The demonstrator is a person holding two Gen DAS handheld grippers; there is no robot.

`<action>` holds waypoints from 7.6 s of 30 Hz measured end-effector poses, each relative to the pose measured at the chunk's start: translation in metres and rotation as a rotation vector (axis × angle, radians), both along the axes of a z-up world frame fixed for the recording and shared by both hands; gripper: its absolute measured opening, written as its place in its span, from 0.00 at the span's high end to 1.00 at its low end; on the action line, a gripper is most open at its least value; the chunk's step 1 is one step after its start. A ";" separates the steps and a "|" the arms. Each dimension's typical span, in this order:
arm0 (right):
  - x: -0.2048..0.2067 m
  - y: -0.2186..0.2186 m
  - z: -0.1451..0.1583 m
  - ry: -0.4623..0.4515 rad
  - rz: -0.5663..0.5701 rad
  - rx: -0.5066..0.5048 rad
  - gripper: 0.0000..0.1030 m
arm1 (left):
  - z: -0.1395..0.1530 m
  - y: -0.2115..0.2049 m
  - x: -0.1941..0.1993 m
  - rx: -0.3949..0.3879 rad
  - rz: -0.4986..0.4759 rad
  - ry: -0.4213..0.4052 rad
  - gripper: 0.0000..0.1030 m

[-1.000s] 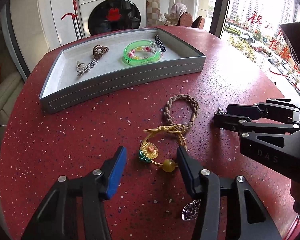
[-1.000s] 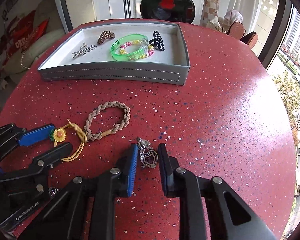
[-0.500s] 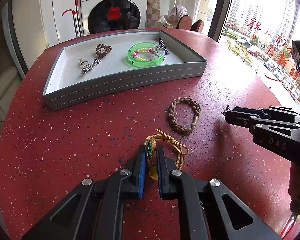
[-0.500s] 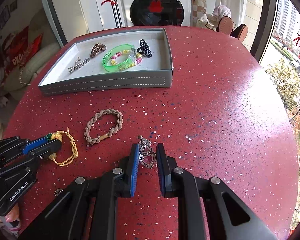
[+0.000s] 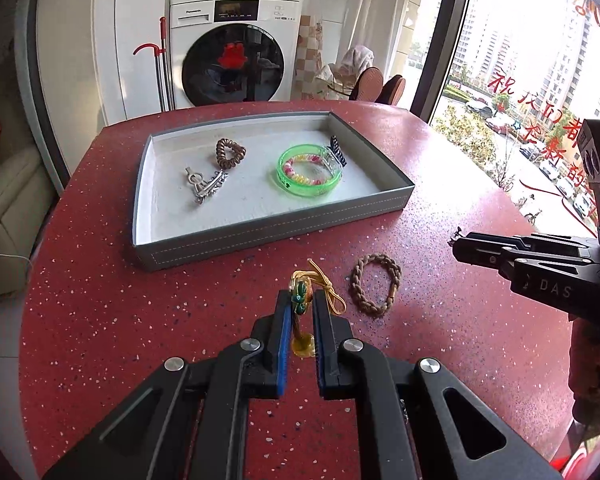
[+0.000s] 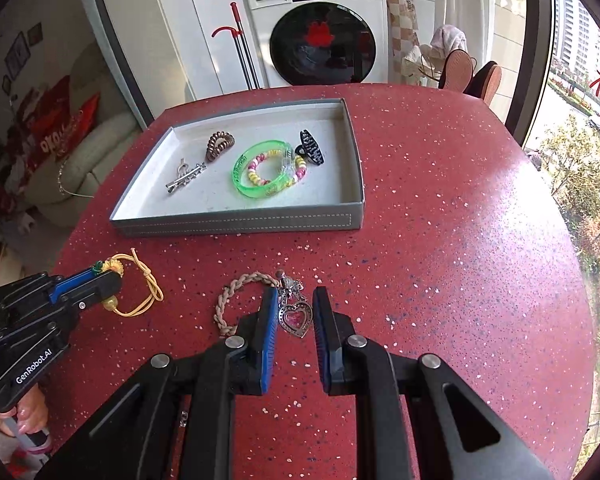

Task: Organize jewelry
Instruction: 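Carry the yellow hair tie and heart pendant over the tray, then open both tools to drop the hair tie and pendant in the tray, then withdraw both open tools toward the braided bracelet and silver heart charm, then grasp the silver heart charm with the left tool while the right tool grasps the braided brown bracelet, then carry the heart charm and braided bracelet over the tray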

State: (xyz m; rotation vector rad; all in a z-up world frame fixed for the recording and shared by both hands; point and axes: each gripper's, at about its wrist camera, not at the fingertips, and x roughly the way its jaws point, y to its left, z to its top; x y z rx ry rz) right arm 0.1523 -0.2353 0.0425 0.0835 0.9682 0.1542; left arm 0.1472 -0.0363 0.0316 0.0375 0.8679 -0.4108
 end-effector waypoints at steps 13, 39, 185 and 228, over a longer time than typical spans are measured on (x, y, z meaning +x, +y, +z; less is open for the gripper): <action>0.074 0.022 0.021 -0.017 0.015 -0.013 0.81 | 0.034 0.017 0.067 -0.029 0.032 -0.040 0.73; 0.161 0.009 -0.055 0.125 -0.081 -0.058 0.81 | -0.041 -0.003 0.171 0.109 0.056 0.107 0.73; 0.014 0.040 -0.048 0.082 0.030 -0.126 0.93 | -0.049 -0.055 -0.075 0.151 -0.178 0.010 0.67; -0.021 0.011 -0.013 0.028 -0.016 0.024 0.93 | -0.016 0.016 -0.042 -0.052 -0.014 0.062 0.68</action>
